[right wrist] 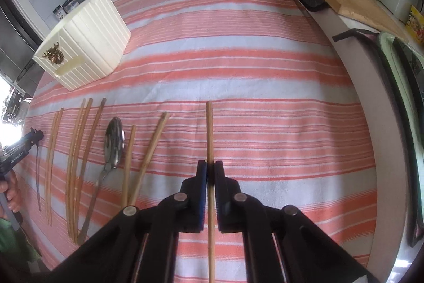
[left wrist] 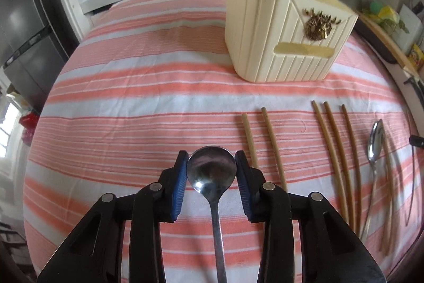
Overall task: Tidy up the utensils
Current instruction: 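Close the left tool on the steel spoon handle while the right tool holds the chopstick, then carry spoon and chopstick into the cream caddy and open both tools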
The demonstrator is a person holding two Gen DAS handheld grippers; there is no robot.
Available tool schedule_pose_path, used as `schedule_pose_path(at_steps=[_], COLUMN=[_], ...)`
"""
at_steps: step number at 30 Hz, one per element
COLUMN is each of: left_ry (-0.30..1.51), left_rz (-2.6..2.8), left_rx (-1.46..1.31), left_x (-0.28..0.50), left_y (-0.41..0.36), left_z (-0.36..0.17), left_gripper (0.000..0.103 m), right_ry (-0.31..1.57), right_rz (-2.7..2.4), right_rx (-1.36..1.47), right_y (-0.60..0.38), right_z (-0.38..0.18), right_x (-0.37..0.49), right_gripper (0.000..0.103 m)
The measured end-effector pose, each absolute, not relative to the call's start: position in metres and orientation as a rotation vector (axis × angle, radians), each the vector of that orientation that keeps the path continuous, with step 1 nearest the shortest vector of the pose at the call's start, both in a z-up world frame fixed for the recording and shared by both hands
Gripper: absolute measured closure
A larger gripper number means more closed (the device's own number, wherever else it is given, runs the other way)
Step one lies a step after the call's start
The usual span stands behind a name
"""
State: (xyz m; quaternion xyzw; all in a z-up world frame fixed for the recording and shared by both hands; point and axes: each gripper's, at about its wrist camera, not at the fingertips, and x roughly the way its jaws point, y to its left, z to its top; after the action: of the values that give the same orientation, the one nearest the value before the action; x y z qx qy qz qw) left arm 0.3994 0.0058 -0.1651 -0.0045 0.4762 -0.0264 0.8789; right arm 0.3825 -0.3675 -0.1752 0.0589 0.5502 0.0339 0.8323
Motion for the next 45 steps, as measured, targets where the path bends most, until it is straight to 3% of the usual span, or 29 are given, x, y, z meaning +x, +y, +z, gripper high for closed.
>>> schedule_pose_path(at_steps=[8,17,35,41,45], left_ry=[0.789,0.693,0.585,0.586,0.712], left_rz=[-0.145,-0.191,-0.241,-0.226,-0.229], left_rx=[-0.058,-0.073,-0.136,-0.137,-0.128], left_x=[0.348,0.326,0.437,0.496,0.536], left_y=[0.036,0.047,0.043,0.013,-0.006], left_z=[-0.082,-0.039,0.084,0.075,0.030], left_gripper=[0.067,0.068,0.068,0.068,0.068], right_ry=[0.952,0.756,0.518,0.522,0.685], right_rz=[0.171,0.187,0.278,0.302,0.316], right_rx=[0.092,0.033,0.020,-0.033,-0.017], right_y=[-0.340,-0.302,-0.234,-0.202,-0.194], right_z=[-0.086,-0.032,0.075,0.060,0.016], right_x=[0.321,0.297,0.403,0.459,0.499], right_gripper=[0.098,0.098,0.098,0.098,0.098])
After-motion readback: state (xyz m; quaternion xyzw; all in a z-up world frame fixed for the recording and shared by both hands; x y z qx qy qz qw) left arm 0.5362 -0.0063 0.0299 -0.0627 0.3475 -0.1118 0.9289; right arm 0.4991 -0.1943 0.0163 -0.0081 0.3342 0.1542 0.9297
